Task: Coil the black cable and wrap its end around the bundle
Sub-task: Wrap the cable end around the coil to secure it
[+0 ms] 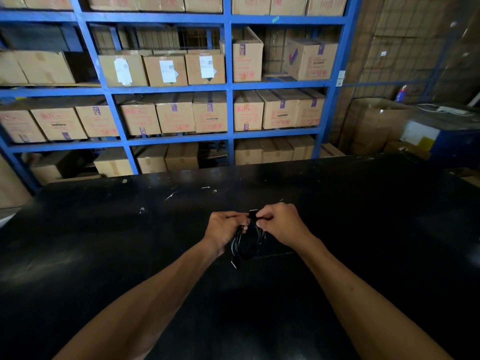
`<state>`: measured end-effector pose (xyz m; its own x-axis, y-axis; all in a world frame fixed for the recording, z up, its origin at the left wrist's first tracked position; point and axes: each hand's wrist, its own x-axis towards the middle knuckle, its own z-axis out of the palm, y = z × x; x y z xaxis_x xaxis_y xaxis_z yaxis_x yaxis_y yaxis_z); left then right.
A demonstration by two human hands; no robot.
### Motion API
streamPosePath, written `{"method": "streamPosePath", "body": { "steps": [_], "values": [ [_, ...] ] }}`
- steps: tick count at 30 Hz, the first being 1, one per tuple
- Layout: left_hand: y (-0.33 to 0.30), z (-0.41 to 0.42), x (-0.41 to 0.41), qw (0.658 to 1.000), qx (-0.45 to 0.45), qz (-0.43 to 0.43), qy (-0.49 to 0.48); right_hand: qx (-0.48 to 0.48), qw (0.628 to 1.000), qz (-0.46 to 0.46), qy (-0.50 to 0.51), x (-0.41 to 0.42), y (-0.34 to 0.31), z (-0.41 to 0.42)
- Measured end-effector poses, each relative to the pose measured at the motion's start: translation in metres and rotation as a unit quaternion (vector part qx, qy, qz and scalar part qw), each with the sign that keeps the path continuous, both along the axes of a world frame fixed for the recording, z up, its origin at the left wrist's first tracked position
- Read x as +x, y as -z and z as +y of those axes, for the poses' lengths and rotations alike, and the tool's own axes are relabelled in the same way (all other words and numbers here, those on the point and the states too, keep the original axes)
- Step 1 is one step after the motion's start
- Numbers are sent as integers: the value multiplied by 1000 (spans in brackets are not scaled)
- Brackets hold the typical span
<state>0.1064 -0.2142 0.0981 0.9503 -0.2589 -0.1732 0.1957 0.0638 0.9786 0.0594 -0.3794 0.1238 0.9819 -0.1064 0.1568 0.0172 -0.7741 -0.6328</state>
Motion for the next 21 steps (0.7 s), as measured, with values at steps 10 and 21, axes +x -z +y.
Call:
{"method": "streamPosePath", "body": {
  "steps": [10, 21],
  "values": [
    [-8, 11, 6, 996, 24, -16, 84, -116, 991, -60, -27, 1, -13, 3],
    [13, 33, 12, 976, 119, 8, 183, -128, 992, 19, -3, 1, -5, 2]
  ]
}}
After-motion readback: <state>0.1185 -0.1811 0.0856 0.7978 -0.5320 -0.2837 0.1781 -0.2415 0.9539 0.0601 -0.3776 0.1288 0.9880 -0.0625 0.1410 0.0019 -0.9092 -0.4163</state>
